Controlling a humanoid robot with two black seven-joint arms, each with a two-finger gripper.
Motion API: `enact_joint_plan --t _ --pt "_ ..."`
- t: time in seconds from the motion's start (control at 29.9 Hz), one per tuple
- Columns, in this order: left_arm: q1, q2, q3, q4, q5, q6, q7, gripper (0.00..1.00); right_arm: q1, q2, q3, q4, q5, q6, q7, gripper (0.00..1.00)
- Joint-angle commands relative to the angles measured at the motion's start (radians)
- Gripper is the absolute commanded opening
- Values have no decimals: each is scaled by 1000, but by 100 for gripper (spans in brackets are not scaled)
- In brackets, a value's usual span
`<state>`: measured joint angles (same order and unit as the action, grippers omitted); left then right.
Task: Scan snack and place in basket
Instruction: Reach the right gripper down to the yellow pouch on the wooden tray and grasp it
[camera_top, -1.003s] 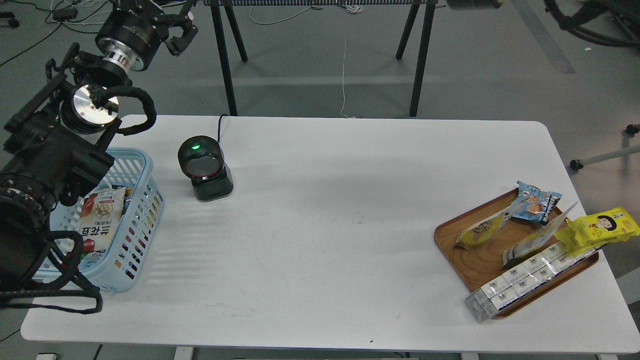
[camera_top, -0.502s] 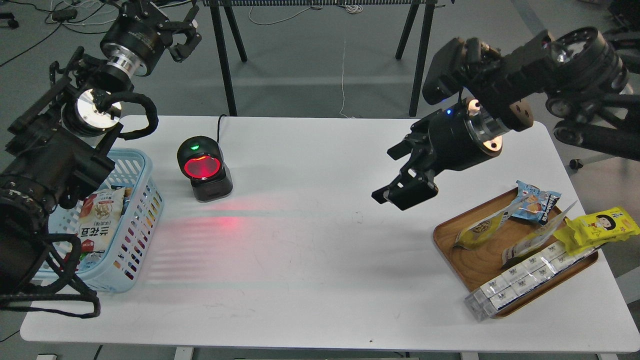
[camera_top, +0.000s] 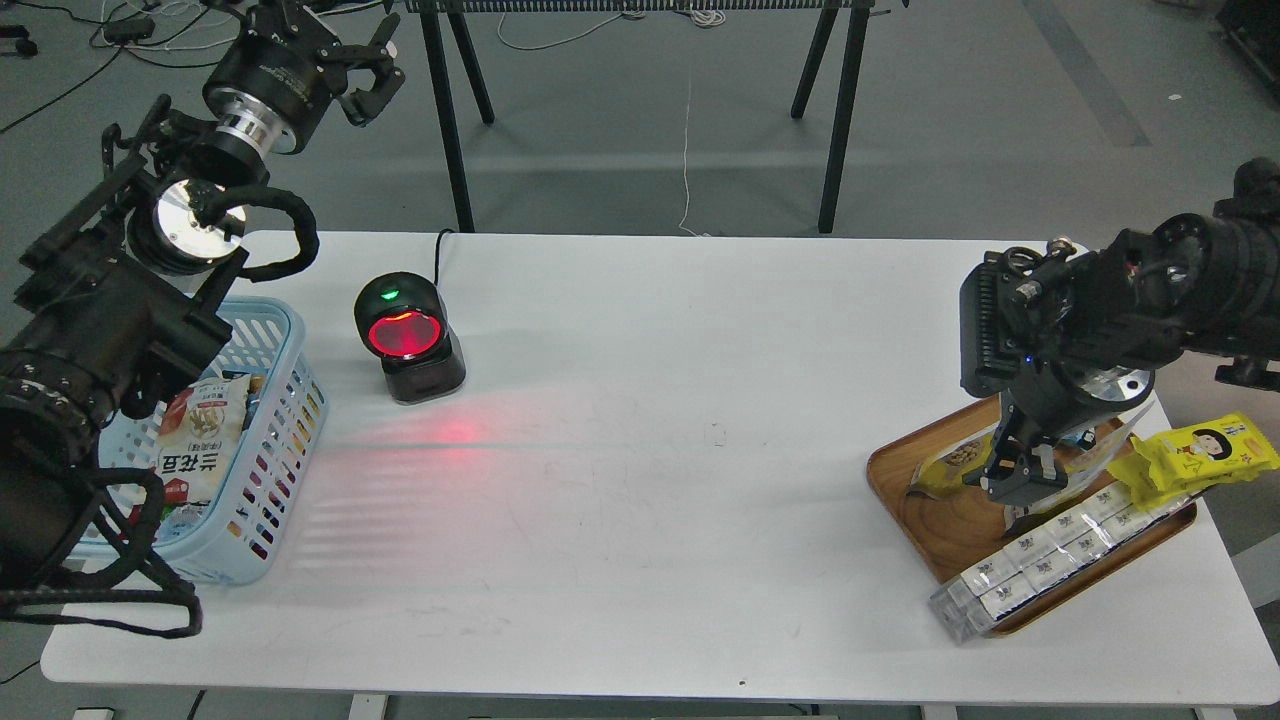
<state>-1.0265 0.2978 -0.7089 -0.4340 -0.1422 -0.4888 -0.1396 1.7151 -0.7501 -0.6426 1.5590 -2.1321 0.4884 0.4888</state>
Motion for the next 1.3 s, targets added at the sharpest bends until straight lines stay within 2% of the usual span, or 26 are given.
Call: enact_joint_plan --t 0.0,0.13,0.33,0.5,0.97,1.17,1.27 --pt "0 0 0 0 1 0 0 100 -25 -9 -5 -34 -15 0 0 93" --pt "0 0 0 0 1 0 0 100 -57 -3 0 -83 -22 0 0 90" --pt "3 -5 0 1 0 0 0 100 -109 23 3 -158 -22 -25 0 63" --pt "-3 -5 0 1 1 0 0 100 -112 25 4 -163 -22 -36 0 50" --pt "-1 3 0 6 1 0 2 100 -118 32 11 -201 -22 -37 0 32" --pt "-1 1 0 9 1 0 2 100 -118 25 11 -201 -22 -37 0 9" --pt "-3 0 0 9 1 0 2 100 -120 22 12 -201 -20 -37 0 3"
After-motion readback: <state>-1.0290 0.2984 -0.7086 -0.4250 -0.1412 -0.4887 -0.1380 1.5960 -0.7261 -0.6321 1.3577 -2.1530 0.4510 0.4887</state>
